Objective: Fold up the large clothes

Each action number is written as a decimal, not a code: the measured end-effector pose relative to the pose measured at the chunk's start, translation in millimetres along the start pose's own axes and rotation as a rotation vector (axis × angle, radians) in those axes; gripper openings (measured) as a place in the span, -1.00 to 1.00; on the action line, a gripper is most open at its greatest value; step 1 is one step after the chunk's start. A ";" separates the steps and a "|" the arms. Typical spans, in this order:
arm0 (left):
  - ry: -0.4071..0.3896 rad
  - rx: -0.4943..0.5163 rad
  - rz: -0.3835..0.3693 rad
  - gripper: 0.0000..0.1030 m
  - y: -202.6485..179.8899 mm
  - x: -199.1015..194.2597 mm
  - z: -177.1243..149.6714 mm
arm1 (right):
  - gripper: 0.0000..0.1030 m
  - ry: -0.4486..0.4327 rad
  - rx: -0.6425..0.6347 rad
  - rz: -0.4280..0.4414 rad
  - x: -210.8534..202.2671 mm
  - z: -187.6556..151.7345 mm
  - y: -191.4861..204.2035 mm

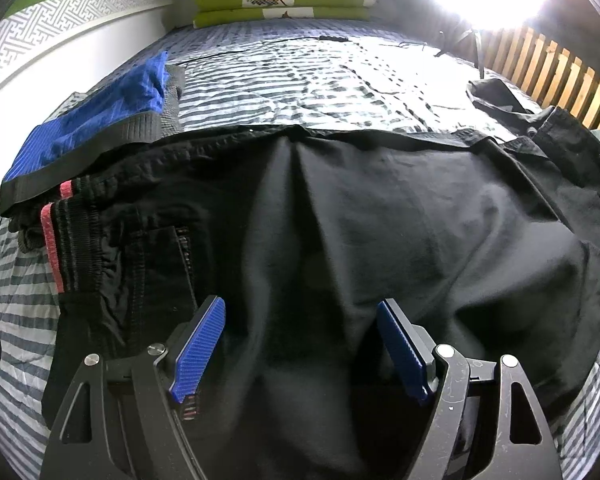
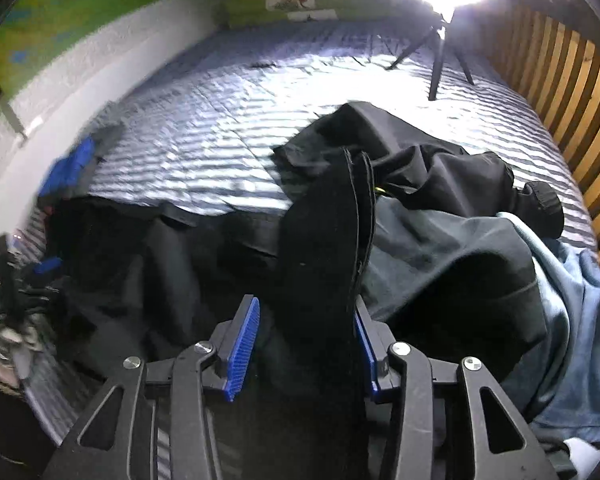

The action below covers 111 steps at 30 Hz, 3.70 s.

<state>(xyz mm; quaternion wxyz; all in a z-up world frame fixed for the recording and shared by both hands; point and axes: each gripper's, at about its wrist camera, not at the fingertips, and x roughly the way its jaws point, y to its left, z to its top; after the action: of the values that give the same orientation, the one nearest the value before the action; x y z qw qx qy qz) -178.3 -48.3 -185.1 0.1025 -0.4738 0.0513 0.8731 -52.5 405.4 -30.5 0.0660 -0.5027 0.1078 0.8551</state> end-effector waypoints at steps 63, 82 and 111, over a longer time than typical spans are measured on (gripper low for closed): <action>-0.080 0.109 0.050 0.81 -20.9 -36.1 -5.5 | -0.69 0.049 -0.196 0.220 104.1 37.2 222.2; -0.051 -0.011 0.157 0.83 22.5 -41.9 -19.2 | -0.64 0.055 -0.210 0.287 86.3 22.6 237.8; -0.039 0.068 0.040 0.90 -31.0 -22.7 -9.8 | -0.09 -0.060 0.549 0.175 -42.0 -65.6 -84.9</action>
<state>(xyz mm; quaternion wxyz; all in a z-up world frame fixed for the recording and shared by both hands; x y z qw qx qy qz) -151.2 -22.8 -171.2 0.1019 -0.4520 0.0884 0.8817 42.1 470.9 -34.7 0.1287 -0.4292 0.3764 0.8109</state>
